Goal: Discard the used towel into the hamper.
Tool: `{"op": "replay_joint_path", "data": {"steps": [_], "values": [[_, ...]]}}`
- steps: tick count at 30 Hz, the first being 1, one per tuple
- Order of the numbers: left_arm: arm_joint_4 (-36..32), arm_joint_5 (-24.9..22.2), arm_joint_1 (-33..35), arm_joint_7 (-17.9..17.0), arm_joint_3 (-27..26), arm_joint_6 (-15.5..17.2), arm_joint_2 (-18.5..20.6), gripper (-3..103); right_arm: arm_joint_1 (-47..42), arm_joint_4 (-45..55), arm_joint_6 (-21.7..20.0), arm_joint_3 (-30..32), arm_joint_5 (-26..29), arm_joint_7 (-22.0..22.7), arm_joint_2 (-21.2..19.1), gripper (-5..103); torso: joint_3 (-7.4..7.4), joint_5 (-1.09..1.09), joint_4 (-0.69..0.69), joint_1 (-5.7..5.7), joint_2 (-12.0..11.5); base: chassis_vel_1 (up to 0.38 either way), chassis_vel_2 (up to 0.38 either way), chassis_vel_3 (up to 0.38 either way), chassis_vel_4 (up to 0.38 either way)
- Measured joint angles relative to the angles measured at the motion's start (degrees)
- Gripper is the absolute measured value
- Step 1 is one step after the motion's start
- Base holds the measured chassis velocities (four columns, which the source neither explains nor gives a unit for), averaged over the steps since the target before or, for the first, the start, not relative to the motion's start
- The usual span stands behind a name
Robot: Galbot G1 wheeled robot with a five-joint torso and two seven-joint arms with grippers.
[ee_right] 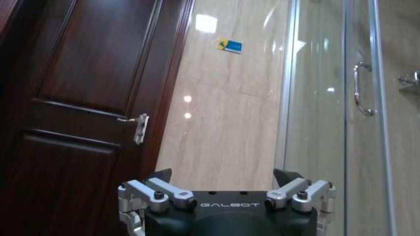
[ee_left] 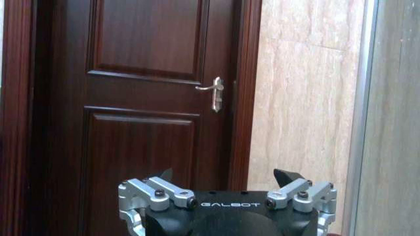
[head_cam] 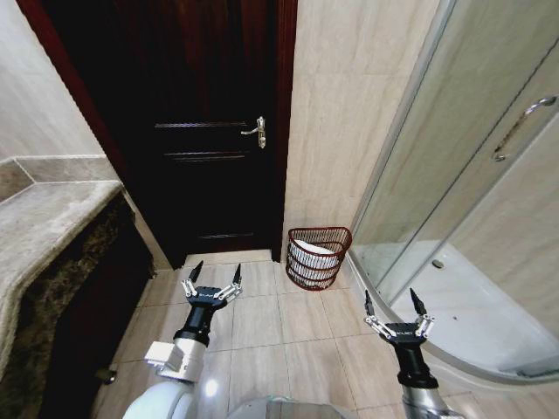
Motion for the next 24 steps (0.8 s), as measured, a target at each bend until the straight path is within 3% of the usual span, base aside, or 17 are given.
{"op": "replay_joint_path", "data": {"steps": [13,19,24], "values": [[0.0,0.0,0.0,0.0,0.0,0.0,0.0,100,1.4,-1.6,2.4,0.6,-4.0,2.8,0.0,100,-1.84,0.0,0.0,-1.36,-3.2,0.0,0.0,0.0,0.0],[0.0,0.0,0.0,0.0,0.0,0.0,0.0,100,2.9,-1.8,3.3,-0.1,-7.3,8.5,0.0,100,-2.84,0.0,0.01,-2.02,-4.9,0.0,0.0,0.0,0.0],[0.0,0.0,0.0,0.0,0.0,0.0,0.0,100,2.9,-1.6,3.4,0.1,-7.3,8.4,0.0,100,-3.54,0.0,0.0,-2.52,-6.1,0.0,0.0,0.0,0.0]]}}
